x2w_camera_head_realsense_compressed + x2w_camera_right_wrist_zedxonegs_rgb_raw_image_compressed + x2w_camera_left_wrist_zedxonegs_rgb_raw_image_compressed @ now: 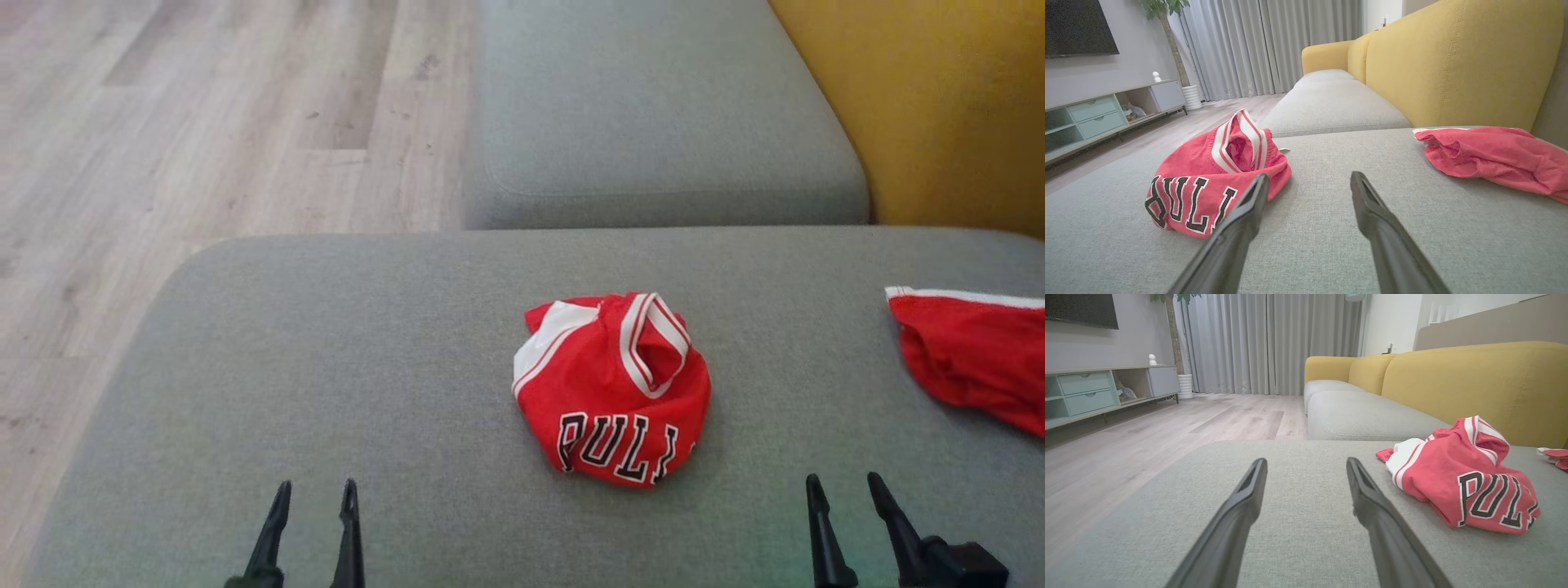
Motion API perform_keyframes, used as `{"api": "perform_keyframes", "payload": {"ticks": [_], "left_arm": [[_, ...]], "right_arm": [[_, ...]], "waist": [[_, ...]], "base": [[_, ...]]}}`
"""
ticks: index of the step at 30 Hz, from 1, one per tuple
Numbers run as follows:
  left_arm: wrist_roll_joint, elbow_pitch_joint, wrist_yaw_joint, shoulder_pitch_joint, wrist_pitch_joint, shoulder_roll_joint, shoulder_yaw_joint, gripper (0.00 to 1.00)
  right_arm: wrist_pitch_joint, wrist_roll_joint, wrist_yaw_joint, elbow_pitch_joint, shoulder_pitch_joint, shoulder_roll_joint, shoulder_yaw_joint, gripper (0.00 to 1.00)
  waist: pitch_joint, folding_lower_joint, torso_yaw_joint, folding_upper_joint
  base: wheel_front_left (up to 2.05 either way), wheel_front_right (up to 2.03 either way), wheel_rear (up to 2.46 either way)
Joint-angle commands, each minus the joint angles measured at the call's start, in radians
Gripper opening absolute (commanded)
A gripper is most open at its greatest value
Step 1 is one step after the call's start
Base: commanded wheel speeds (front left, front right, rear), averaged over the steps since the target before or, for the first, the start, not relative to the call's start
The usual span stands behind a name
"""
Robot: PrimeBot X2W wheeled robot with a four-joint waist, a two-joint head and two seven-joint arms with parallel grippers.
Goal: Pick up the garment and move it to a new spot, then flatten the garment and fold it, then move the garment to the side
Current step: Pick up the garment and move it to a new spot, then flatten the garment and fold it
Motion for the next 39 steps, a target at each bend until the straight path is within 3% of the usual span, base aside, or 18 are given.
{"api": "perform_keyframes", "payload": {"ticks": [1, 20, 39], "left_arm": [[0.013, -0.037, -0.005, -0.033, -0.011, -0.003, 0.045, 1.0], [0.067, -0.033, -0.032, -0.004, -0.011, -0.011, 0.082, 1.0], [0.072, -0.01, -0.024, -0.012, -0.011, -0.013, 0.079, 1.0]], "right_arm": [[-0.004, -0.006, 0.007, -0.03, -0.029, -0.01, 0.018, 1.0], [-0.004, -0.015, 0.007, -0.022, -0.032, -0.004, 0.014, 1.0], [-0.004, -0.01, 0.007, -0.018, -0.036, -0.003, 0.016, 1.0]], "waist": [[-0.011, 0.0001, 0.011, -0.0001], [-0.01, 0.0001, 0.009, -0.0001], [-0.005, 0.0001, 0.013, -0.0001]], "base": [[0.0, 0.0, 0.0], [0.0, 0.0, 0.0], [0.0, 0.0, 0.0]]}}
